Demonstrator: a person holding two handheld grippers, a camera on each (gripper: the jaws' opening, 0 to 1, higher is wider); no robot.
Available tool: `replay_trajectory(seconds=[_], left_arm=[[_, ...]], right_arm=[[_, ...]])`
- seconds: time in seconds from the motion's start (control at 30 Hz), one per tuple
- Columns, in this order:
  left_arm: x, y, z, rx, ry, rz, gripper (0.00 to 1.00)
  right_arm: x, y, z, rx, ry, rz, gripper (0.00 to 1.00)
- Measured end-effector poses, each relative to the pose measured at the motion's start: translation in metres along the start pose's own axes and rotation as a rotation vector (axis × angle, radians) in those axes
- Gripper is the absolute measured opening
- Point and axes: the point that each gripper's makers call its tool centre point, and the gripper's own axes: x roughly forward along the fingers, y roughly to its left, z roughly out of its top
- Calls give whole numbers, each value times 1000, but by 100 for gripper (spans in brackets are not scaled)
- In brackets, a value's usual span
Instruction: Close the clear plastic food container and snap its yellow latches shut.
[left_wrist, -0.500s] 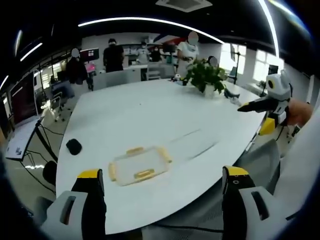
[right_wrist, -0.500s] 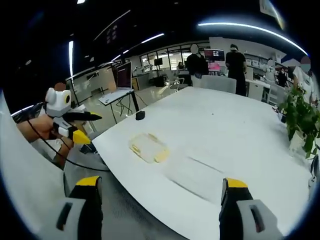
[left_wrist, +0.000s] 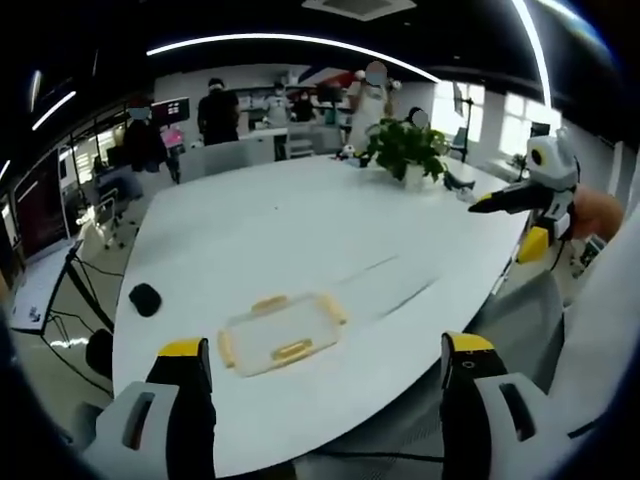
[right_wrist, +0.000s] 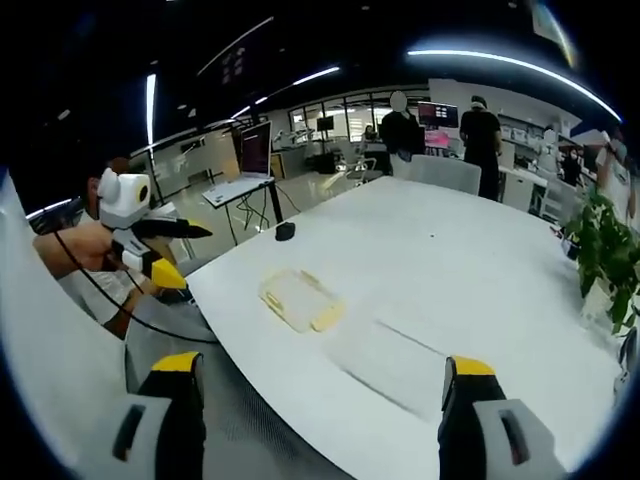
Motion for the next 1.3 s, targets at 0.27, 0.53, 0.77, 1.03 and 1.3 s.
replay_trajectory(seconds=[0.27,0.53,0.77,1.03,1.3], left_arm=[[4,5,0,8,3,-15,90],[13,15,-7,30,9,-22,89],[15,24,-2,60,-5,-49,89],[21,32,-1,126,13,-94,89],[32,39,-2,199,27,-180,91]], right_arm=[[9,3,4,-32,1,22,99],[20,8,6,-110,32,52,85],[33,10,13,-146,33,62,85],[48,12,16,-173,51,81,85],[68,13,16,-222,86,111,85]])
